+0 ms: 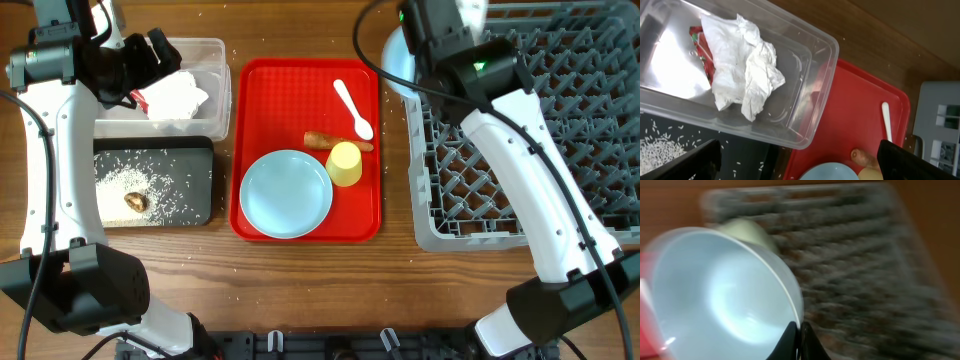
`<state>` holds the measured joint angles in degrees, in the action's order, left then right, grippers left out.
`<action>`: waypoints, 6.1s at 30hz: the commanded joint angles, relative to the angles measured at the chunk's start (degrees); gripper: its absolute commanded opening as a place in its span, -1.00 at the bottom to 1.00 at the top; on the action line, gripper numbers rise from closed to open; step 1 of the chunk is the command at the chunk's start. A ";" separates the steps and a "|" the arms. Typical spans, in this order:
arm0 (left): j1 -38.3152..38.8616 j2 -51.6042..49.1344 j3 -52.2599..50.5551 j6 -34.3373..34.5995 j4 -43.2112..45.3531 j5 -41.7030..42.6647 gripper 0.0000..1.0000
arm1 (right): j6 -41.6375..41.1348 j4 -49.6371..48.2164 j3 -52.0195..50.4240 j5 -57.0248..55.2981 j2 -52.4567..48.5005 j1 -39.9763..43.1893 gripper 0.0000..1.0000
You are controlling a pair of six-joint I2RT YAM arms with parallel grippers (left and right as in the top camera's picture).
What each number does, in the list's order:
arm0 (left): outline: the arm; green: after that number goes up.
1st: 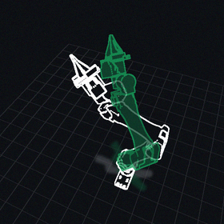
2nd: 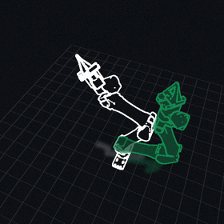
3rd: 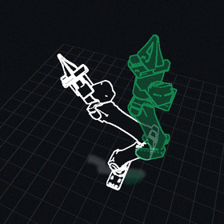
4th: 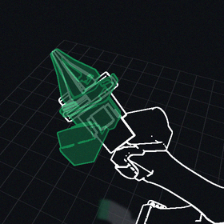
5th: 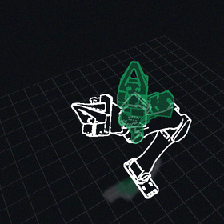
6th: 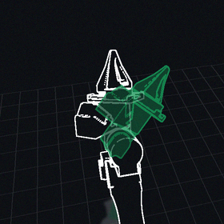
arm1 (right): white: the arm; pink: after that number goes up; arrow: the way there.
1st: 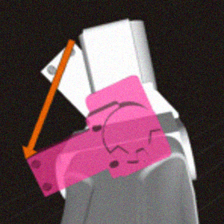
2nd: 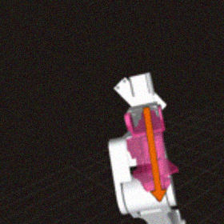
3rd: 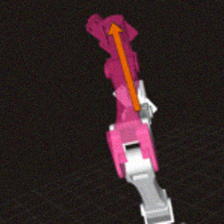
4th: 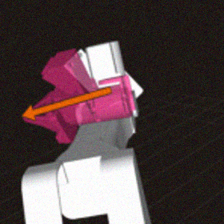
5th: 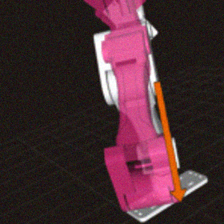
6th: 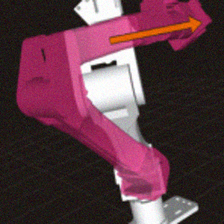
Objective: Sort waste into correct bins and load items into the dishwasher rack
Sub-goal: 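Grasp the light-blue bowl with the right gripper, then place the light-blue bowl into the dish rack with the right gripper, then grasp the light-blue plate edge with the right gripper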
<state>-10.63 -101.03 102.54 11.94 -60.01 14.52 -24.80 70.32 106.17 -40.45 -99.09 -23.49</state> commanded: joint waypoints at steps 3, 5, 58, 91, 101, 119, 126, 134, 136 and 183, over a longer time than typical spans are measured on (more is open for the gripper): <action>-0.42 -0.13 0.22 0.55 0.13 0.66 1.00 | -0.72 16.26 -2.78 -25.42 -3.15 0.63 -0.91; -0.42 -0.13 0.22 0.52 0.15 0.66 1.00 | 5.88 14.34 -6.60 -29.86 -3.15 0.63 -0.91; -0.42 -0.13 0.22 0.52 0.13 0.68 1.00 | 42.82 -23.17 -27.91 -29.94 -7.10 -3.30 -0.19; -0.42 -0.13 0.22 0.52 0.13 0.66 1.00 | 2.29 -23.17 -25.83 49.48 -2.95 33.11 -0.21; -0.42 -0.13 0.22 0.52 0.15 0.66 1.00 | -3.08 -15.93 -25.79 9.27 23.10 26.03 -0.92; -0.42 -0.13 0.22 0.52 0.15 0.66 1.00 | 16.28 -17.73 -25.88 -37.44 -8.09 -1.11 -0.92; -0.42 -0.13 0.22 0.52 0.15 0.66 1.00 | 16.22 -16.20 -25.92 -24.20 -8.09 -1.79 -0.92; -0.42 -0.13 0.22 0.52 0.15 0.68 1.00 | 16.15 -15.08 -25.92 -20.72 -8.07 -2.23 -0.44; -0.42 -0.13 0.22 0.52 0.15 0.68 1.00 | 15.56 -15.21 -25.90 -17.70 -8.04 -3.13 -0.33; -0.42 -0.13 0.22 0.52 0.15 0.68 1.00 | 6.19 -31.26 -39.95 41.88 -5.09 -18.29 0.17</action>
<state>-10.63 -101.06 102.54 11.92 -60.03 14.52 -18.02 42.19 68.45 5.34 -103.63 -41.50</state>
